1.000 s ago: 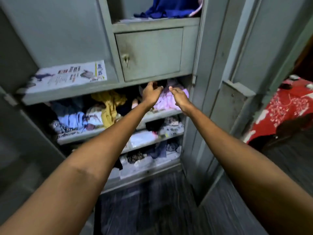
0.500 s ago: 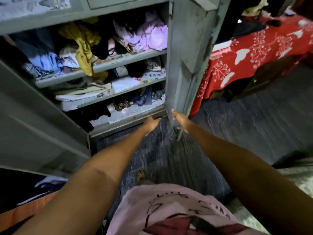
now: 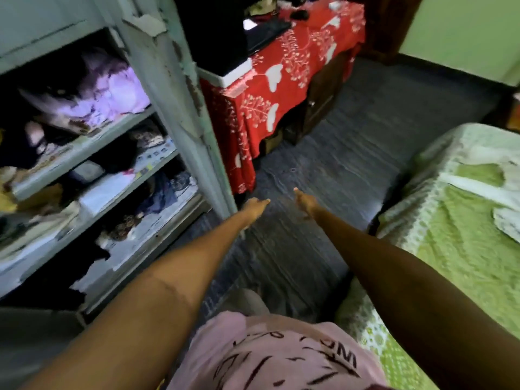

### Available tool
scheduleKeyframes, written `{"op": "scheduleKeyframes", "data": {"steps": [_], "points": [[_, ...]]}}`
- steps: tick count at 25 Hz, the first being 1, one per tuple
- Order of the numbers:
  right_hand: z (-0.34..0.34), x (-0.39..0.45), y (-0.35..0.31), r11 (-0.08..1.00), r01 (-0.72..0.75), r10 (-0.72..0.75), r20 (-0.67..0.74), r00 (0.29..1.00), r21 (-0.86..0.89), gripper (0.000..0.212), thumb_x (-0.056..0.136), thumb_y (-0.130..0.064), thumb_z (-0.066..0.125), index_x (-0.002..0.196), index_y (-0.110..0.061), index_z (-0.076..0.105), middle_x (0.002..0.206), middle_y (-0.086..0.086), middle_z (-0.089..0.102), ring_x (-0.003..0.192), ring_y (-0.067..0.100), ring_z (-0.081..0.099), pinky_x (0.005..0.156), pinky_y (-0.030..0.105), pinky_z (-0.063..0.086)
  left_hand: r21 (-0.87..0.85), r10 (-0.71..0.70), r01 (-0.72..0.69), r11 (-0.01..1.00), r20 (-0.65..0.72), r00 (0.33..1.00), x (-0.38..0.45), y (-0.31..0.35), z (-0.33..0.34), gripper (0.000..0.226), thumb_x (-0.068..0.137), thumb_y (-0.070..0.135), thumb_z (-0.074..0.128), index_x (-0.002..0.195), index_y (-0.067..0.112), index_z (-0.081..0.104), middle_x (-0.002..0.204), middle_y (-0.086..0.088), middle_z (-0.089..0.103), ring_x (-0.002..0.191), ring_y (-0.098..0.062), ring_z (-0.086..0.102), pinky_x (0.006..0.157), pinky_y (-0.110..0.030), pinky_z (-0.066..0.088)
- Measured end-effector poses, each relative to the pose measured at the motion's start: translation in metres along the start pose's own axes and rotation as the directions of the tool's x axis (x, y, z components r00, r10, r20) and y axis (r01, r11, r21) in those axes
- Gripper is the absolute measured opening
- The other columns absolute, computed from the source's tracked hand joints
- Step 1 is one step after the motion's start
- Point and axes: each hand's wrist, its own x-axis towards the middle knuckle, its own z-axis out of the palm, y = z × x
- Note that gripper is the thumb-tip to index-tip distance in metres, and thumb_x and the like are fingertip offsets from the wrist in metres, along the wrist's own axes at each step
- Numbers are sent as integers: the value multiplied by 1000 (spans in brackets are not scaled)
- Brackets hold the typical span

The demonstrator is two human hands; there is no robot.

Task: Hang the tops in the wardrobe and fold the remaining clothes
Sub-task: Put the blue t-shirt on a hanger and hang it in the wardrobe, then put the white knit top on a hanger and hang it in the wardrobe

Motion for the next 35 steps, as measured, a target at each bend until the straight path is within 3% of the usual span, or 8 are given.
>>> {"op": "scheduleKeyframes", "data": {"steps": [7,12,15,17,19,23,26,35], "points": [[-115,38,-25,990,-29,74,-325,943,140,40,96,-44,42,69,-16,47,67,0,43,64,15,41,77,28,36,77,203,-228,971,249,947,83,133,69,41,98,24,45,115,-12,55,122,-29,56,114,-40,53,95,-43,43],[-199,48,-42,966,46,97,-521,848,255,33,97,-40,44,98,-12,61,85,1,54,82,16,49,69,21,38,131,297,-392,911,451,842,107,232,128,42,99,32,41,122,-1,54,129,-19,54,119,-31,50,97,-34,39],[-239,58,-37,936,58,162,-574,803,347,41,96,-43,45,105,-8,63,102,11,61,97,24,56,85,28,44,134,298,-432,892,544,784,117,275,169,42,99,34,41,126,3,51,133,-15,51,122,-29,47,100,-34,37],[-272,73,-32,908,64,220,-601,768,415,40,96,-42,45,111,-9,61,111,9,59,104,25,55,101,36,40,170,279,-458,872,597,752,129,305,201,31,100,34,41,106,8,56,117,-13,54,112,-25,49,95,-33,38],[-310,92,-27,901,55,250,-619,745,430,45,98,-42,42,118,-5,57,124,14,56,115,28,51,107,41,34,204,279,-491,847,615,737,145,338,237,29,100,33,41,81,12,47,92,-11,53,91,-25,50,84,-32,38],[-385,133,-30,853,108,308,-659,687,511,58,97,-45,43,132,1,48,140,17,46,128,32,43,104,42,36,200,343,-520,830,553,760,178,405,301,30,98,30,46,81,5,50,101,-27,56,91,-37,54,80,-38,42],[-444,161,-43,859,95,311,-660,684,504,57,98,-44,40,123,6,52,130,22,51,120,36,47,103,46,37,233,366,-543,807,524,769,204,458,343,39,98,28,47,63,14,34,71,-9,44,61,-20,40,69,-30,34],[-604,236,-73,779,132,376,-624,685,613,62,99,-48,33,138,-1,41,144,12,41,125,24,43,93,33,33,245,336,-560,791,591,733,284,590,467,36,96,26,48,64,10,53,75,-10,60,74,-25,59,81,-37,51]]}}
